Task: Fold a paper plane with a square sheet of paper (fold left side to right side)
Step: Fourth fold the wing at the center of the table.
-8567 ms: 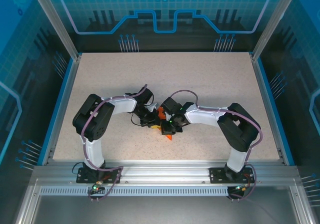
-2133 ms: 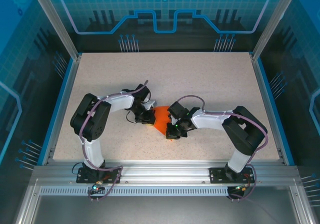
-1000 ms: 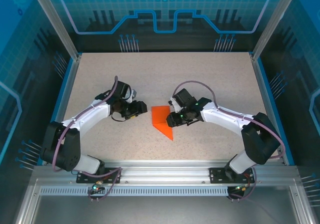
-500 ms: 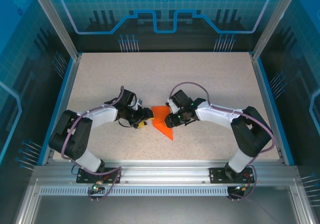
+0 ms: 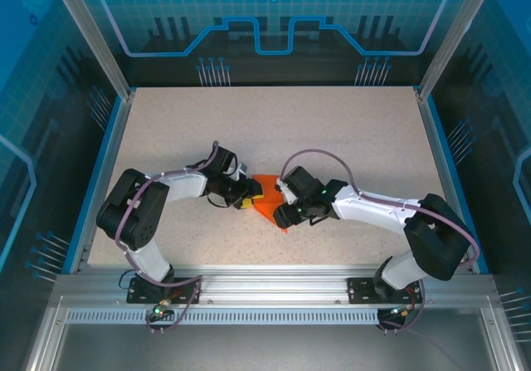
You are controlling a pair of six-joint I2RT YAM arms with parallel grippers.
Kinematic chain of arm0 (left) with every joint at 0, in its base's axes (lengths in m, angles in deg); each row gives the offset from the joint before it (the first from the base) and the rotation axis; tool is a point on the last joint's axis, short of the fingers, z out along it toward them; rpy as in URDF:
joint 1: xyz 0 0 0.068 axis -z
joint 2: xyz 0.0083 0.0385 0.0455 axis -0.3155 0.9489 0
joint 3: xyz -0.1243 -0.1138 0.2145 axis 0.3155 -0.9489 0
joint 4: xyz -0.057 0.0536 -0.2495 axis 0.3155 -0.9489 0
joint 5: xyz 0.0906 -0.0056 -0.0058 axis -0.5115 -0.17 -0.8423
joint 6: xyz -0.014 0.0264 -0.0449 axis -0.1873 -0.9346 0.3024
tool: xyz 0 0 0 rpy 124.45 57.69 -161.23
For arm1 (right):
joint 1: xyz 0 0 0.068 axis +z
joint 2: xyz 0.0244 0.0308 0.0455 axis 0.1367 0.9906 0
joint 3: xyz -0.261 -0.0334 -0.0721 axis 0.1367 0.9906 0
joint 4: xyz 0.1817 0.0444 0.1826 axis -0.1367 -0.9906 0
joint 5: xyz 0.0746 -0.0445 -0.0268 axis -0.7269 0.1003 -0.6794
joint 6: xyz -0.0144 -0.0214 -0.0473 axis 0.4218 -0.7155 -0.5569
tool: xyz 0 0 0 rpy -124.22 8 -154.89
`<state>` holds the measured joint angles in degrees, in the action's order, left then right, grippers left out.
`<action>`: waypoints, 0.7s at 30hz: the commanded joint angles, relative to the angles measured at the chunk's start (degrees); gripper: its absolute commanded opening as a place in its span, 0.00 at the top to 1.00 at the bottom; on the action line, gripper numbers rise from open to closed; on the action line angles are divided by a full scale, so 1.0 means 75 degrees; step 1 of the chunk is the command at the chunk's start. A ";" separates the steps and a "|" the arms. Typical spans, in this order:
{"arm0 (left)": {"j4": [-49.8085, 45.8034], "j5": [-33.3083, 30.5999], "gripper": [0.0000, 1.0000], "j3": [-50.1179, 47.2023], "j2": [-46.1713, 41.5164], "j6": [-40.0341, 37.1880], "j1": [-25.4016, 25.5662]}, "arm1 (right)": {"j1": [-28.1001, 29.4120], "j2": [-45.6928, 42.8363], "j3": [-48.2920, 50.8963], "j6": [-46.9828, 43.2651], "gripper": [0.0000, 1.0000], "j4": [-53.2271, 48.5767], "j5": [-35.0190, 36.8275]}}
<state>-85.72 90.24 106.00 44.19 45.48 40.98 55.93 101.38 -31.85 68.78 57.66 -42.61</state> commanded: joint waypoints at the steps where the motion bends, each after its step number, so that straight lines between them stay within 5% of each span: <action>1: -0.0085 0.0153 0.63 0.0246 -0.0075 -0.0027 0.0036 | 0.0446 -0.0019 0.0058 0.0224 0.49 0.0188 0.0492; 21: -0.0779 0.0062 0.77 0.0652 -0.0528 -0.0072 0.0037 | 0.1169 0.1541 -0.0956 0.0498 0.58 0.0042 0.2139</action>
<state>-89.61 90.24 109.30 41.59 44.93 40.98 63.84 111.93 -37.33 71.34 58.39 -29.58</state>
